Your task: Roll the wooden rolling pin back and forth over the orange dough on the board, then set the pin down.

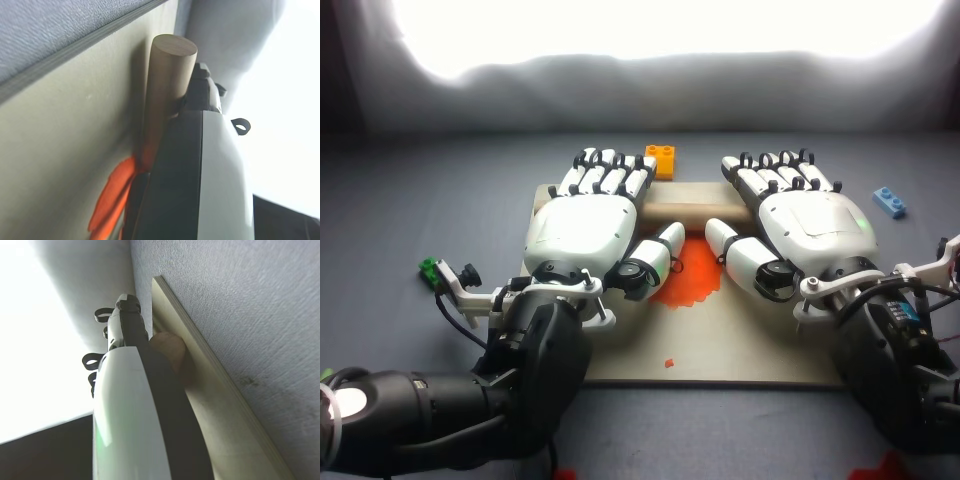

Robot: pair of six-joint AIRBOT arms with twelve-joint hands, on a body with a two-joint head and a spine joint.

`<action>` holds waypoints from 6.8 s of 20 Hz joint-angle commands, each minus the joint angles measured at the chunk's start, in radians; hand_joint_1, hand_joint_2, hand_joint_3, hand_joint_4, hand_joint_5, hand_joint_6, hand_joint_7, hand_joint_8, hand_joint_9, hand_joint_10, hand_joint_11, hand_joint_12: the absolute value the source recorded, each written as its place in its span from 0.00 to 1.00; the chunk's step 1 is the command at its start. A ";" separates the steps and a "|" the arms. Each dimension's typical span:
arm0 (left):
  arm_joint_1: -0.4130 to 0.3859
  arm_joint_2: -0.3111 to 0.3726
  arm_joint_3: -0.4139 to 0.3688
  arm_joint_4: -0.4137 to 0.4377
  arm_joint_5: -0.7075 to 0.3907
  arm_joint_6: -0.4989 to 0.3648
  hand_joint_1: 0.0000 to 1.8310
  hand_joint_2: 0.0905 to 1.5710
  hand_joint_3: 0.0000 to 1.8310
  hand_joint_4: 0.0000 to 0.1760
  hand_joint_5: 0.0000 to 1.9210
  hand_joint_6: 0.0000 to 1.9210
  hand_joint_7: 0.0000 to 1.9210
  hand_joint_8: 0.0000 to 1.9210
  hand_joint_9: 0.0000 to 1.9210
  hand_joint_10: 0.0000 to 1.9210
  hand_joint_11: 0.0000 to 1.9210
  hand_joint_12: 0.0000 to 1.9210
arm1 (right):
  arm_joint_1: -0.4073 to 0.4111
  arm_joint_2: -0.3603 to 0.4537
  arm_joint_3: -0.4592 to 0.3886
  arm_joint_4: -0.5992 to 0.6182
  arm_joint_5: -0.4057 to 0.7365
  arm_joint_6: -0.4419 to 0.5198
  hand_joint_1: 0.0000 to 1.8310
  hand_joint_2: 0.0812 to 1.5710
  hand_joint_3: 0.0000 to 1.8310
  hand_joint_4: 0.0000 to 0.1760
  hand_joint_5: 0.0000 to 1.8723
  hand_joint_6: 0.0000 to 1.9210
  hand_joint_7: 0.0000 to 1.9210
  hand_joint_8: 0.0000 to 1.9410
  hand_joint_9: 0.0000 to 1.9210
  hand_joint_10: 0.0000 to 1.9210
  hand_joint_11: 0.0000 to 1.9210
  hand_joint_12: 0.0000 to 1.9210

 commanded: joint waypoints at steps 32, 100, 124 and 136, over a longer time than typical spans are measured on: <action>0.055 0.068 -0.122 0.051 -0.057 -0.007 0.00 0.97 0.00 0.00 0.08 0.00 0.10 0.00 0.05 0.01 0.00 0.00 | -0.003 0.004 -0.041 -0.040 0.145 0.014 0.00 1.00 0.03 0.00 0.14 0.00 0.16 0.00 0.12 0.00 0.00 0.19; 0.151 0.221 -0.326 0.194 -0.148 0.053 0.00 0.97 0.00 0.00 0.09 0.00 0.10 0.00 0.05 0.01 0.00 0.00 | -0.096 0.050 -0.293 0.048 0.292 -0.118 0.00 1.00 0.04 0.00 0.14 0.00 0.16 0.00 0.11 0.00 0.00 0.19; 0.183 0.262 -0.396 0.228 -0.166 0.083 0.00 0.97 0.00 0.00 0.10 0.01 0.11 0.00 0.06 0.00 0.00 0.01 | -0.109 0.051 -0.319 0.048 0.335 -0.145 0.00 1.00 0.04 0.00 0.13 0.01 0.14 0.00 0.10 0.01 0.00 0.17; 0.165 0.296 -0.418 0.228 -0.127 0.104 0.00 0.97 0.00 0.00 0.09 0.00 0.09 0.00 0.04 0.00 0.00 0.02 | -0.121 0.054 -0.361 0.048 0.362 -0.169 0.00 1.00 0.04 0.00 0.12 0.00 0.15 0.00 0.10 0.01 0.00 0.18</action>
